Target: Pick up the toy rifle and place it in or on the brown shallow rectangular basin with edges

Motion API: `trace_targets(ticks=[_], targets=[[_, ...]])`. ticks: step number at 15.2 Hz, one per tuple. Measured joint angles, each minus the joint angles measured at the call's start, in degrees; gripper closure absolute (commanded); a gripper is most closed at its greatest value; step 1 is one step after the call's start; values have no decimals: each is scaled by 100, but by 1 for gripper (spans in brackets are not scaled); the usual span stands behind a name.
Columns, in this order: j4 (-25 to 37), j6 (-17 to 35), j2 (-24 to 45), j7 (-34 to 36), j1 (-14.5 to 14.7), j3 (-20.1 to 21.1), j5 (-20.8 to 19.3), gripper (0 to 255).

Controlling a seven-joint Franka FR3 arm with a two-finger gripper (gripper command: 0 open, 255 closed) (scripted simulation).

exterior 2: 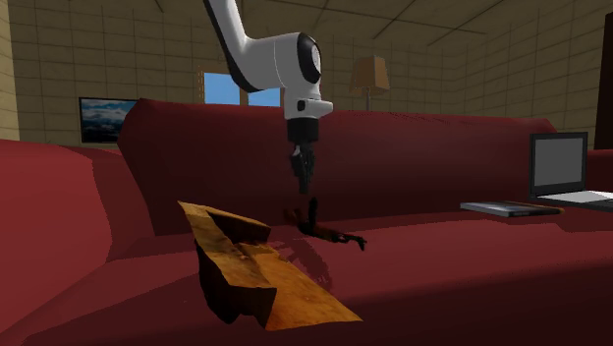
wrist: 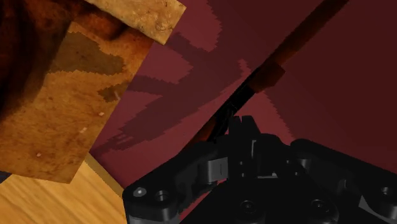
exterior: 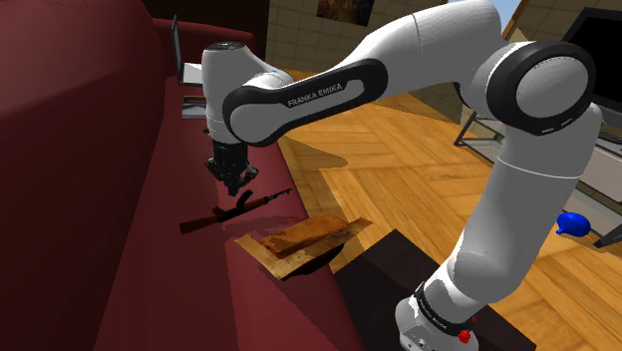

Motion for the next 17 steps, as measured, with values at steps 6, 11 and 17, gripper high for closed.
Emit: trace_targets(ticks=[6, 11, 17], targets=[[-255, 503, 37, 1852, 375, -295, -342, 0], [-401, 1068, 369, 4495, 941, -748, -985, 0], [-500, 1369, 603, 4733, 996, -877, -1212, 0]])
